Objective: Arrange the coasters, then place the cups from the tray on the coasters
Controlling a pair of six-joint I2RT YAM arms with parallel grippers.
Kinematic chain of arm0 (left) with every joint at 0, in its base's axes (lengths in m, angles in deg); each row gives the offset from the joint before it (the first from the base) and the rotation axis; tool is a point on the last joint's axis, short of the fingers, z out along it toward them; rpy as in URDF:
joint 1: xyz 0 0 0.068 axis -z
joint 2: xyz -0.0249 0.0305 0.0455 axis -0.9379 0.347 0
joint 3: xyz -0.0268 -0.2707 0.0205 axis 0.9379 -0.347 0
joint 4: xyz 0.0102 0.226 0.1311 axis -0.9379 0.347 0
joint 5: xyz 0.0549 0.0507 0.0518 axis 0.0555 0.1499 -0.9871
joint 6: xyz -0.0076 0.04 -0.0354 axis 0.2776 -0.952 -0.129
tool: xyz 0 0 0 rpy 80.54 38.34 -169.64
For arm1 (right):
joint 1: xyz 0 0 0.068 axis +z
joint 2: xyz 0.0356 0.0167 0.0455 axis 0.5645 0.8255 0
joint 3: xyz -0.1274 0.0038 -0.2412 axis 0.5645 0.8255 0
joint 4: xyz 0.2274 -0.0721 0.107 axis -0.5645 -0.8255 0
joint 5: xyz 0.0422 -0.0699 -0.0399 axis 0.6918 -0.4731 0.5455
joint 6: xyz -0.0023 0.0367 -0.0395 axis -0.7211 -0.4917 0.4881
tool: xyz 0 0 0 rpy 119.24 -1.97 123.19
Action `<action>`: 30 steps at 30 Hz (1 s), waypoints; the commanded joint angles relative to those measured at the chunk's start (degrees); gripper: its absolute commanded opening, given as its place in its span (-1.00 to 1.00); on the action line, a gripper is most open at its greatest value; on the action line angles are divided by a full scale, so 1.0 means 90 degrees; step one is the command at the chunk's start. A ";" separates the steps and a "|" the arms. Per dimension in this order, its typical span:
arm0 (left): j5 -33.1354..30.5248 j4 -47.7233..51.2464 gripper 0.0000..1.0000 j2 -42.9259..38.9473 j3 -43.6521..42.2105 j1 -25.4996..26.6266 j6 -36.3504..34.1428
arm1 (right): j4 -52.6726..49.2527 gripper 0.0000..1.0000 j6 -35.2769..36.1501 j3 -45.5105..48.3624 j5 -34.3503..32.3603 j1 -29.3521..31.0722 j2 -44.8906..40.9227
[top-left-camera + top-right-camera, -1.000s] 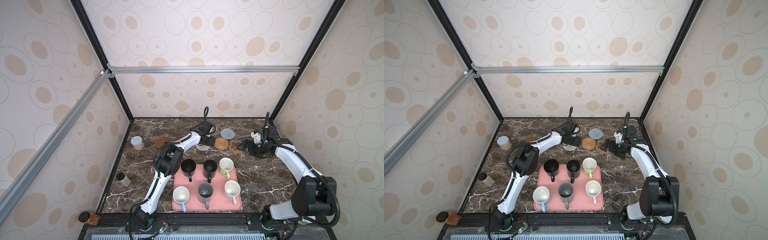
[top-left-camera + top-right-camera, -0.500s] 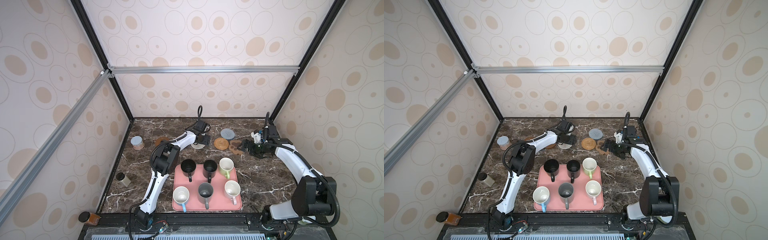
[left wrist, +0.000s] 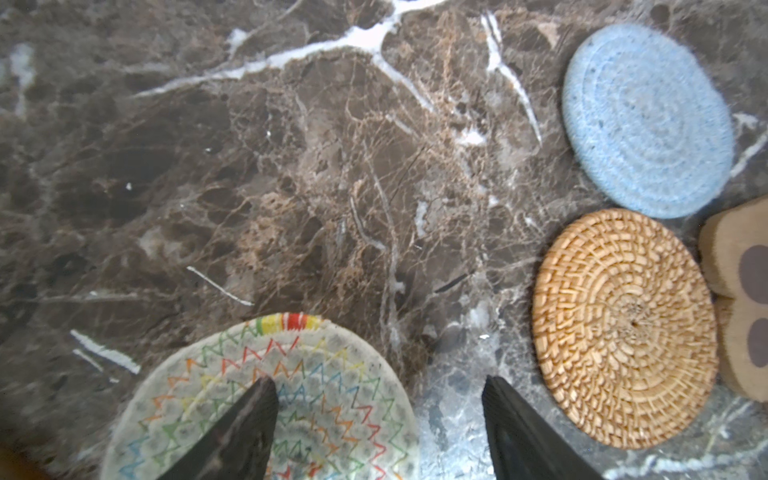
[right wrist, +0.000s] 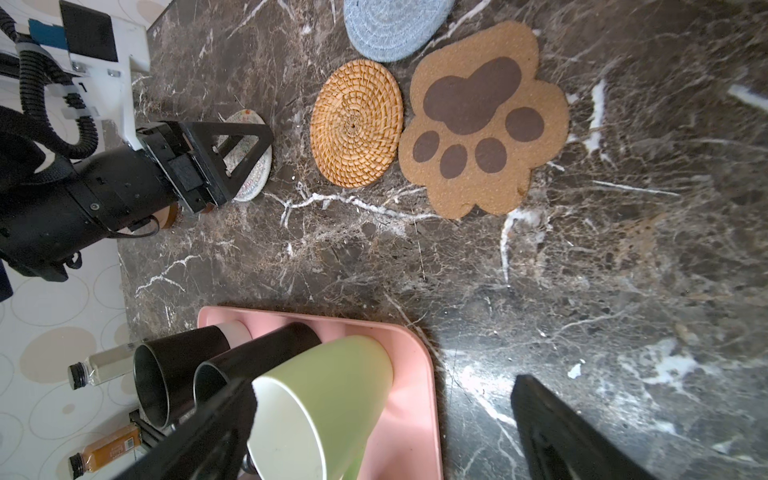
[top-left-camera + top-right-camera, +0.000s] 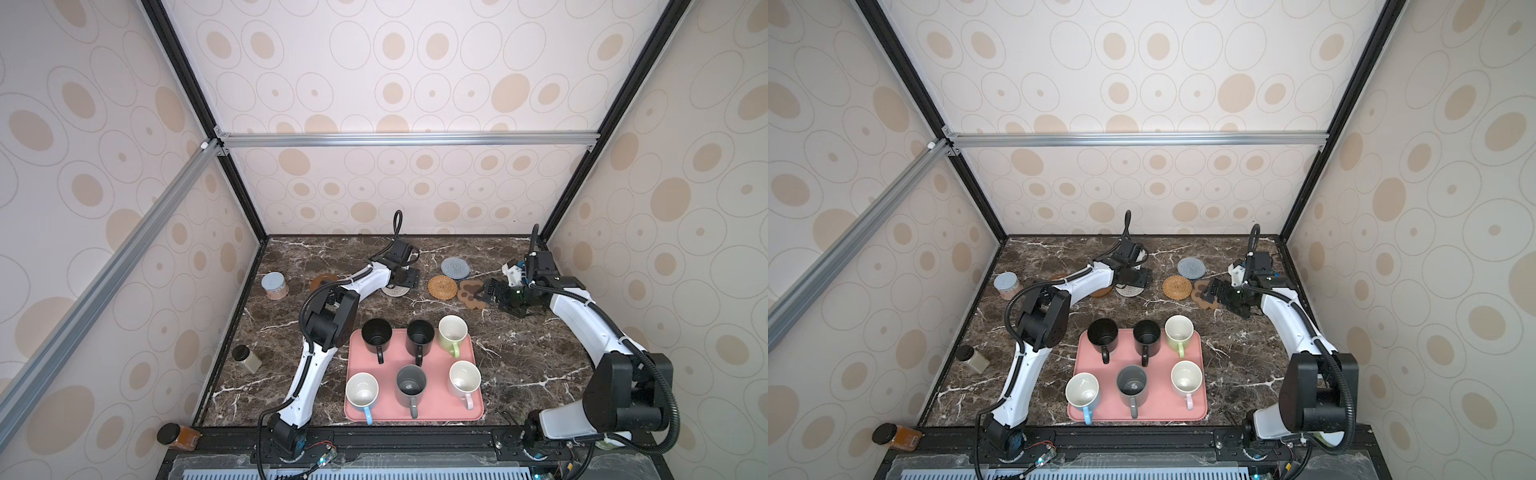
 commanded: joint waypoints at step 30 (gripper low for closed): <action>0.0427 -0.0704 0.61 -0.0613 -0.0894 0.0210 0.0675 | 0.0096 1.00 -0.0148 -0.0293 0.0238 -0.0035 0.0225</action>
